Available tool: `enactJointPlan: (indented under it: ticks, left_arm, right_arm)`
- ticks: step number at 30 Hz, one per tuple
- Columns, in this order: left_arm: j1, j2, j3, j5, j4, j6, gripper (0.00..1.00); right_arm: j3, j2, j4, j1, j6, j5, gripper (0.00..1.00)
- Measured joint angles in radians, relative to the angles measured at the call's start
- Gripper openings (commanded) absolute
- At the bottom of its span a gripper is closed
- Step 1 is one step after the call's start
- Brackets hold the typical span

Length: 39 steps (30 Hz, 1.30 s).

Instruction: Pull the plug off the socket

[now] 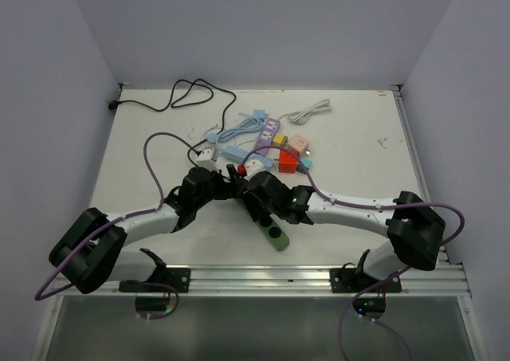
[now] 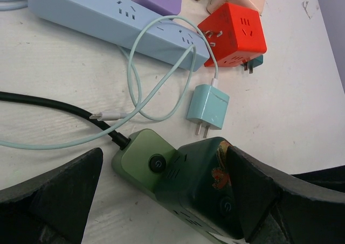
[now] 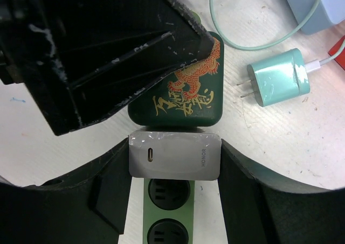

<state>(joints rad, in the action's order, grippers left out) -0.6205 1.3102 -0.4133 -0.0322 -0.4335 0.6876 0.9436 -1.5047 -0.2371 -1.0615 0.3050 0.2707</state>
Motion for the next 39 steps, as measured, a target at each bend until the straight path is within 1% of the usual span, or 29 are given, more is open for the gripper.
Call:
enactJointPlan:
  ticks: [3,6,13,17,20,26,30,32,36,39]
  left_arm:
    - [0.003,0.0,0.0,0.0,0.0,0.0,0.99]
    - [0.003,0.0,0.0,-0.001,0.0,0.0,0.99]
    - [0.005,-0.001,0.001,-0.023,-0.002,0.001,0.98]
    - [0.005,-0.001,0.001,-0.028,-0.003,0.001,0.98]
    - [0.005,-0.001,0.001,-0.027,-0.002,0.001,0.98]
    - [0.005,-0.001,0.003,-0.012,0.0,0.001,0.98]
    - [0.005,-0.002,0.003,-0.012,-0.003,0.001,0.98]
    - [0.005,-0.001,0.003,-0.014,-0.003,0.001,0.98]
    - [0.006,-0.001,0.003,-0.031,-0.006,0.002,0.98]
    - [0.006,-0.001,0.003,-0.036,-0.012,0.002,0.98]
  right_arm:
    - [0.012,-0.01,-0.013,-0.014,0.001,0.027,0.43]
    - [0.012,-0.01,-0.013,0.003,0.008,0.01,0.43]
    - [-0.019,-0.001,0.051,0.124,0.067,-0.189,0.43]
    - [-0.025,0.0,0.068,0.134,0.072,-0.219,0.42]
    - [-0.029,0.003,0.072,0.106,0.055,-0.183,0.41]
    - [-0.007,0.003,0.027,-0.017,-0.011,0.003,0.42]
    - [0.006,0.003,0.01,-0.019,-0.014,0.019,0.42]
    - [0.006,0.003,0.012,0.007,-0.003,-0.024,0.43]
    - [-0.019,0.025,0.049,0.103,0.041,-0.173,0.43]
    - [-0.042,0.04,0.074,0.155,0.061,-0.248,0.42]
